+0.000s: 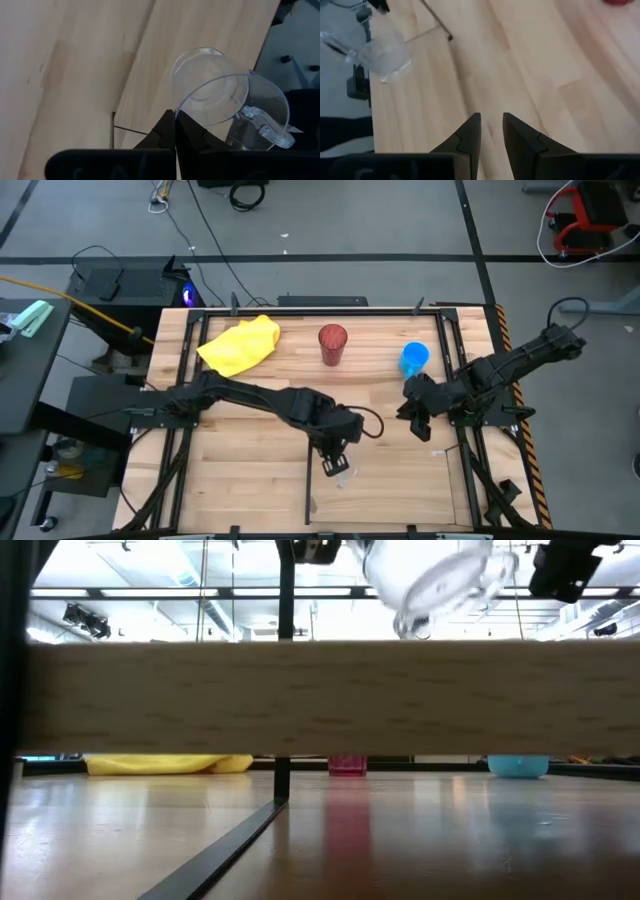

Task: Stack small to large cups/mugs on shelf
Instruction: Put the transparent mug on the shelf

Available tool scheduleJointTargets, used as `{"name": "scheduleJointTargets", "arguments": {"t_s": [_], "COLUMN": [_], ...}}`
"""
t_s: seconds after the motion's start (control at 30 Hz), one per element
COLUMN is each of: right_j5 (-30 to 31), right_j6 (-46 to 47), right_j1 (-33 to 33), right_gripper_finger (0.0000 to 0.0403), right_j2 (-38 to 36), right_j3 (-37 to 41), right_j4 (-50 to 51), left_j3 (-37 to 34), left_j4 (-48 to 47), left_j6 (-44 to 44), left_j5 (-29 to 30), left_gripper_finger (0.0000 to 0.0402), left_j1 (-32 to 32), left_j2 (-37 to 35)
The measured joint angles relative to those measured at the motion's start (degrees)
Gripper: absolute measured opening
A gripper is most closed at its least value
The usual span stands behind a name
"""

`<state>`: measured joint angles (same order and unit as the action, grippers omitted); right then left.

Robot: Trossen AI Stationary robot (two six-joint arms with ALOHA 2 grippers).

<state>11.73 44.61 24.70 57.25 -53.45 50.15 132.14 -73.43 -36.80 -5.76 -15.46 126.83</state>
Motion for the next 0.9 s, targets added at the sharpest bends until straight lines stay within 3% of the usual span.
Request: {"name": "scheduleJointTargets", "arguments": {"t_s": [0.53,0.9], "right_j5": [2.8,3.5], "right_j6": [7.7,4.4], "right_j1": [7.5,11.2], "right_gripper_finger": [0.0087,0.0086], "right_j2": [9.6,9.9], "right_j3": [0.0,0.0], "right_j4": [0.0,-6.0], "left_j3": [0.0,0.0], "left_j4": [-1.7,-1.8], "left_j6": [-0.4,-0.5], "left_j5": [1.6,2.1], "left_gripper_finger": [0.0002,0.0002], "left_j1": [-2.6,-3.8], "left_j2": [2.7,2.7]}}
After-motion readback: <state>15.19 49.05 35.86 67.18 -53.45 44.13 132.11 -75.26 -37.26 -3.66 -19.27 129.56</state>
